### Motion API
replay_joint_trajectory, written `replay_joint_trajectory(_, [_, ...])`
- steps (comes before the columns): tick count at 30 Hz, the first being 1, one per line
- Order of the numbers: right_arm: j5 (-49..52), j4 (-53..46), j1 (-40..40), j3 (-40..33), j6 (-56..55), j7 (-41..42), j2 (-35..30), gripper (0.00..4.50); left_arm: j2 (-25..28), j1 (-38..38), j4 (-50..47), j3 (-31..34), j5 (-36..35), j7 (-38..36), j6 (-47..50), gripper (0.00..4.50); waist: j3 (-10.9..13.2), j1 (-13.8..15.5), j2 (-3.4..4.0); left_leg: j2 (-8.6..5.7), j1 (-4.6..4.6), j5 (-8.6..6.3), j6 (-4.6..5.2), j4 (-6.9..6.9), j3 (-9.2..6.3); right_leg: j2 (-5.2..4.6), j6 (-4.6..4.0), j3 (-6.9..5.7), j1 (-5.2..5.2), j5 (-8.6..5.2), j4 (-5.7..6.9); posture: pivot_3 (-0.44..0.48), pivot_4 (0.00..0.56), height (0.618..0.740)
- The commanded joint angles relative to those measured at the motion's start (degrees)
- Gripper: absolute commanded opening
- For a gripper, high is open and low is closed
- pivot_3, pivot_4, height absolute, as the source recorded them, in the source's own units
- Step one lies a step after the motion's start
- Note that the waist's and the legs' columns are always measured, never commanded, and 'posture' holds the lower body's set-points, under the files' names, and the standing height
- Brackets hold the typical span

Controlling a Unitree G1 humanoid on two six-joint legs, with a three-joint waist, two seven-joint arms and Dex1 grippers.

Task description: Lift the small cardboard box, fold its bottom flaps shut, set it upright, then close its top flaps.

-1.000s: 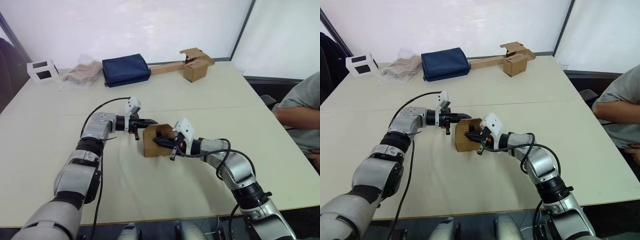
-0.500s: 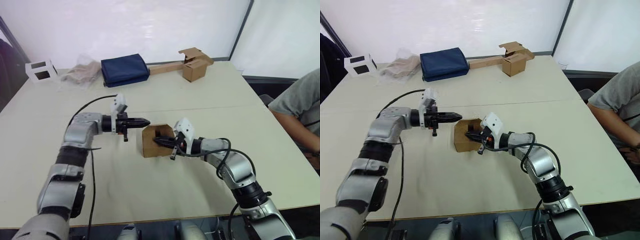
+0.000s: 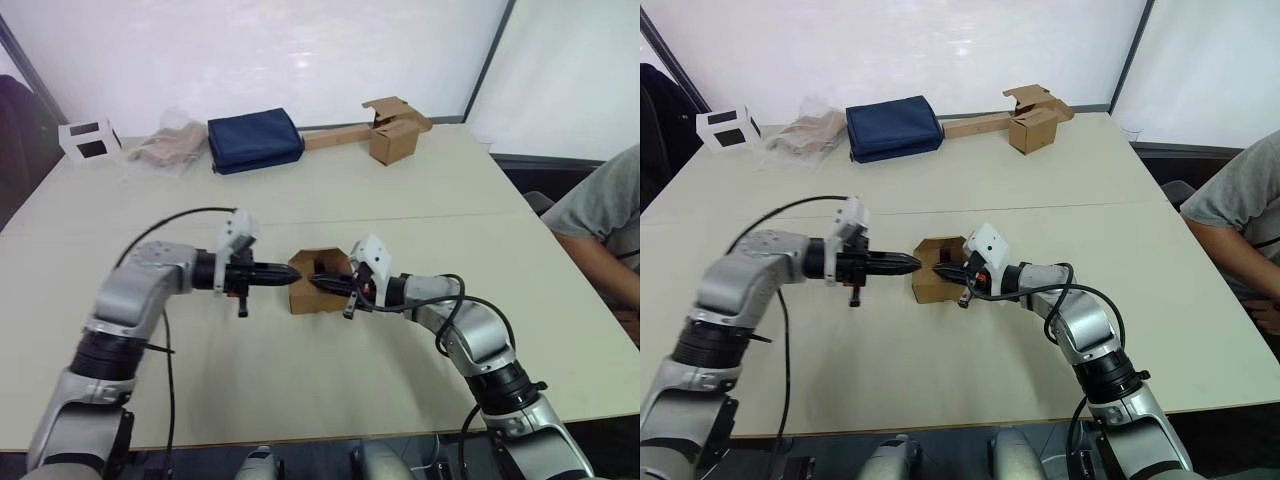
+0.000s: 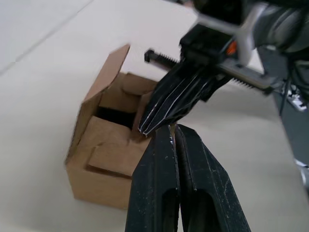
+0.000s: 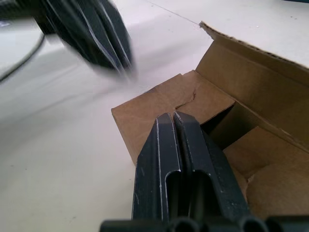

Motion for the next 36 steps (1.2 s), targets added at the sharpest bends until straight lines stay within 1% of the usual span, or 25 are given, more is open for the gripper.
replay_joint_trajectory(1, [0.9,-3.1,-0.8,-1.1,0.9,-0.2,0.0,0.0,0.3,-0.4,1.9,-0.8,1.4,-0.4,-3.7,0.08,0.0,-0.1,0.0,0.0,0.0,0.0,0.0,-0.01,0.01,0.01,0.0,0.02,-0.03,0.0,0.0,0.0,0.15,0.74])
replay_joint_trajectory(7, [1.9,-5.7,-2.3,-3.1,2.2,-0.9,-0.5,0.0,0.0,-0.5,5.2,-1.9,2.3,-1.0,-6.3,0.08,0.0,0.1,0.0,0.0,0.0,0.0,0.0,-0.01,0.01,0.0,-0.03,0.02,-0.03,-0.01,0.02,0.0,0.15,0.74])
replay_joint_trajectory(10, [4.7,-7.5,-4.9,-6.5,4.0,-1.9,0.0,0.0,0.0,-0.6,5.6,-1.8,2.3,-1.3,-6.7,0.08,0.0,0.1,0.0,0.0,0.0,0.0,0.0,0.0,0.01,-0.01,-0.03,0.02,-0.02,-0.01,0.02,0.0,0.15,0.74])
replay_joint_trajectory(13, [8.8,-7.8,-10.2,-11.3,6.7,-3.0,0.1,0.0,-0.2,-1.1,5.4,-1.8,2.1,-1.3,-6.4,0.08,0.0,0.0,0.01,0.0,0.0,0.0,0.0,0.0,0.01,0.0,-0.03,0.01,-0.02,-0.01,0.02,0.0,0.15,0.74])
replay_joint_trajectory(16, [8.6,-2.2,-16.8,-12.3,6.0,-3.1,0.6,0.0,-0.5,-1.3,4.3,-1.8,1.7,-1.0,-5.6,0.08,0.0,0.0,0.01,0.0,0.0,0.0,0.0,-0.02,0.0,0.0,-0.03,0.01,-0.03,-0.02,0.02,0.0,0.15,0.74])
replay_joint_trajectory(18, [7.6,0.6,-18.9,-11.7,5.1,-3.1,0.9,0.0,-0.5,-1.3,4.1,-1.8,1.6,-1.0,-5.4,0.08,0.0,0.0,0.01,0.0,0.0,0.0,0.0,-0.02,0.01,0.0,-0.03,0.01,-0.03,-0.01,0.03,0.0,0.15,0.74])
replay_joint_trajectory(22, [-0.5,12.5,-21.1,-5.8,-1.4,-4.0,2.2,0.0,-0.4,-1.1,4.1,-1.4,1.5,-0.8,-5.2,0.08,0.0,-0.1,0.01,0.0,0.01,0.0,0.0,-0.03,0.03,0.0,-0.03,0.02,-0.03,-0.02,0.02,0.0,0.15,0.74])
replay_joint_trajectory(24, [-2.6,15.1,-19.0,-3.4,-3.1,-3.1,2.4,0.0,-0.3,-1.1,4.2,-1.4,1.7,-0.7,-5.5,0.08,0.0,0.0,0.01,0.0,0.01,0.0,0.0,-0.02,0.03,0.0,-0.03,0.02,-0.03,-0.02,0.03,0.0,0.15,0.74])
replay_joint_trajectory(25, [-3.2,14.8,-17.3,-2.4,-3.8,-2.3,2.3,0.0,-0.3,-1.0,4.1,-1.4,1.7,-0.7,-5.6,0.08,0.0,0.0,0.01,0.0,0.01,0.0,0.0,-0.03,0.03,0.0,-0.03,0.02,-0.03,-0.02,0.03,0.0,0.15,0.74])
replay_joint_trajectory(31, [-2.7,6.0,-8.3,-1.0,-1.3,-1.2,0.8,0.0,0.3,-0.3,4.1,-1.1,1.6,-1.0,-5.9,0.08,0.0,-0.1,0.02,-0.01,-0.03,0.0,0.0,0.0,0.03,-0.04,-0.03,0.02,-0.05,-0.01,0.04,0.0,0.15,0.74])
replay_joint_trajectory(36, [-4.7,3.9,-4.6,0.5,-0.8,-1.9,-0.4,0.0,0.5,-0.4,4.5,-0.4,0.8,-1.8,-6.2,0.08,0.0,-0.1,0.02,0.0,0.02,0.0,0.0,0.0,0.01,0.01,-0.04,0.02,-0.06,-0.02,0.13,0.0,0.15,0.74])
